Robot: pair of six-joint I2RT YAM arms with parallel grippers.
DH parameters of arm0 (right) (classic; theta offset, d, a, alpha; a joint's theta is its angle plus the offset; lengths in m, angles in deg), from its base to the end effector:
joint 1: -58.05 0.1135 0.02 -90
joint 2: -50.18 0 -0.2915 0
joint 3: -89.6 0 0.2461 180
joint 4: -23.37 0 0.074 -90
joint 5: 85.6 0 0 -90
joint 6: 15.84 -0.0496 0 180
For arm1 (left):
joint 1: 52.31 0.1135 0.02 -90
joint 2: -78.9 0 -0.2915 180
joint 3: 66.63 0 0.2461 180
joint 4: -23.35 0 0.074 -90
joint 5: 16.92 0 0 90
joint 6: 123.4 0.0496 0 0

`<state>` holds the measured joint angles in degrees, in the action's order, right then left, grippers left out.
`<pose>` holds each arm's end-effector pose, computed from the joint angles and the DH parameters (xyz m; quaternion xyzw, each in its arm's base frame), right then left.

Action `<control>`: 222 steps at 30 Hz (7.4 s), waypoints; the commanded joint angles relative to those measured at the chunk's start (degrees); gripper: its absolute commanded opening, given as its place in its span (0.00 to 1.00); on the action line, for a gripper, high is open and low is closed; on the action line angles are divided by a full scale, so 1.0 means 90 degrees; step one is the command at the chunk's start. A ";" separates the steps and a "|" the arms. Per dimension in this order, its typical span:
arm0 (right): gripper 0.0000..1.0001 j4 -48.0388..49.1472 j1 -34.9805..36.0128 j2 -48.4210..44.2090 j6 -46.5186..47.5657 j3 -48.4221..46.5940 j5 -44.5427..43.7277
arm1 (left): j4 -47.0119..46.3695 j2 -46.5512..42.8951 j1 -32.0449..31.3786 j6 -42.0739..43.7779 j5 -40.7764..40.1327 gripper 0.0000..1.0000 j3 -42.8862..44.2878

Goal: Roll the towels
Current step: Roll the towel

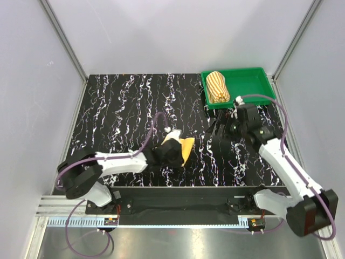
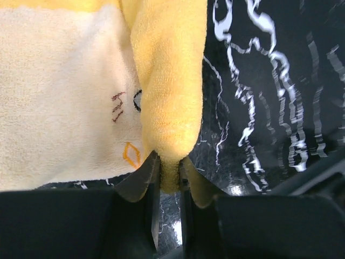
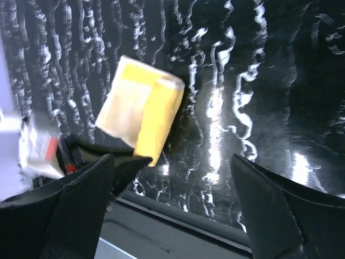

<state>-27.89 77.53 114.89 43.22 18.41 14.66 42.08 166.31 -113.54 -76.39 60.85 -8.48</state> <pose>0.2112 0.0841 0.3183 0.0576 0.9183 0.2378 0.3113 0.1553 -0.2610 0.1934 0.1094 0.9226 -0.2202 0.2974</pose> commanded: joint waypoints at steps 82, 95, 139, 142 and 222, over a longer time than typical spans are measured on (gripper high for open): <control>0.17 0.0788 0.1751 0.3972 -0.0381 -0.0318 0.0764 | 0.2006 0.1212 -0.1594 0.1152 -0.2781 0.76 0.2206; 0.16 0.0690 0.1761 0.3943 -0.0303 -0.0357 0.0920 | 0.2816 0.2523 -0.2044 0.1192 -0.3719 0.72 0.3164; 0.82 -0.0833 0.0815 0.2782 0.0361 -0.1157 0.0042 | 0.2505 0.1968 -0.1458 0.0499 -0.2451 0.03 0.2491; 0.85 -0.0999 0.0376 0.2304 0.0430 -0.1265 -0.0114 | 0.2057 0.1528 -0.1332 0.0382 -0.1954 0.02 0.2111; 0.18 0.3708 0.1663 0.3415 -0.0850 0.1411 0.1516 | 0.3294 0.0686 -0.1389 0.0537 -0.3162 0.80 0.2303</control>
<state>12.26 91.33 145.81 32.60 33.01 31.27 65.95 169.27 -122.90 -75.38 44.76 7.58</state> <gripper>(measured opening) 0.298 0.795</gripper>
